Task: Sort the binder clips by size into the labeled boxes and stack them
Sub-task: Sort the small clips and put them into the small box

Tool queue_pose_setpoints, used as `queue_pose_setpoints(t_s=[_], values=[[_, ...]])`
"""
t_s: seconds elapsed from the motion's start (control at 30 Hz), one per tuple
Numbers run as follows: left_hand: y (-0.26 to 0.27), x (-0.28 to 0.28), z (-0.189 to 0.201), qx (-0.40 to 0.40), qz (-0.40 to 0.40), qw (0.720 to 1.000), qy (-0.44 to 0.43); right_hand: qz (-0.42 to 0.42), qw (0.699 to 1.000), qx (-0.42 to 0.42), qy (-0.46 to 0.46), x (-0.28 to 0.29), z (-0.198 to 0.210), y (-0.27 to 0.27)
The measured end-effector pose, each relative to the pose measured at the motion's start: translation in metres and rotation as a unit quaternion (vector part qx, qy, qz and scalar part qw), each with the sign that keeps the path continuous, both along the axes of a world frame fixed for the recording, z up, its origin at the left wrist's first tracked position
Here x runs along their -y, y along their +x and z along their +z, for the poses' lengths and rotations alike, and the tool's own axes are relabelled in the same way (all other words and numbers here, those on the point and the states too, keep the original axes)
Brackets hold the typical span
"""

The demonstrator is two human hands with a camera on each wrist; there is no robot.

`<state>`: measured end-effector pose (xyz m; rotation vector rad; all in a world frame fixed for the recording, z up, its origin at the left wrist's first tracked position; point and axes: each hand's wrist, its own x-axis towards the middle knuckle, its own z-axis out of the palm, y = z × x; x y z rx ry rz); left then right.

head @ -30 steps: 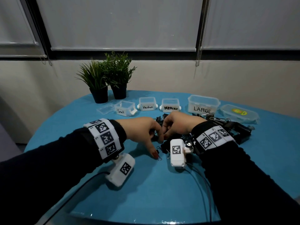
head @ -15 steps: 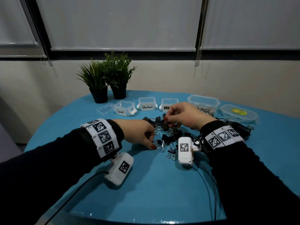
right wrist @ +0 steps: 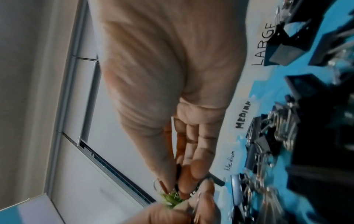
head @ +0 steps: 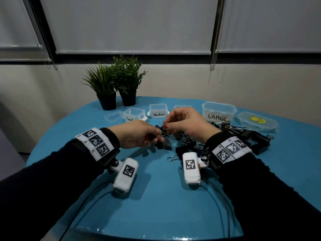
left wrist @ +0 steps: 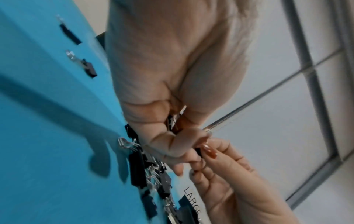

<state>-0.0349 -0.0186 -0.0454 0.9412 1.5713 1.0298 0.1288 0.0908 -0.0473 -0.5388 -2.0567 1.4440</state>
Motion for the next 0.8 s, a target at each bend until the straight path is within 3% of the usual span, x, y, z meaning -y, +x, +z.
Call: queue_pose_setpoints(t_s=[0.1, 0.2, 0.27, 0.37, 0.43, 0.53, 0.8], values=[[-0.001, -0.001, 0.005, 0.156, 0.040, 0.986, -0.038, 0.005, 1.000, 0.012, 0.019, 0.006, -0.004, -0.008], [-0.001, -0.003, 0.004, 0.200, 0.016, 0.978, -0.059, 0.029, 0.998, 0.036, 0.032, 0.011, -0.006, -0.012], [0.003, -0.005, 0.002, 0.182, 0.029, 0.981, -0.051, 0.029, 0.997, 0.053, 0.051, 0.012, -0.006, -0.013], [0.008, -0.009, -0.005, 0.148, 0.114, 0.982, -0.029, -0.042, 0.991, 0.099, 0.076, 0.007, -0.004, -0.011], [0.006, -0.010, -0.010, 0.113, 0.150, 0.982, -0.021, -0.081, 0.971, 0.196, 0.106, 0.004, -0.004, -0.008], [0.005, -0.009, -0.014, 0.035, 0.140, 0.989, -0.018, -0.073, 0.939, 0.309, 0.132, 0.009, -0.004, -0.005], [0.009, -0.012, -0.016, -0.081, 0.098, 0.992, -0.021, -0.062, 0.937, 0.306, 0.159, 0.007, -0.008, -0.011]])
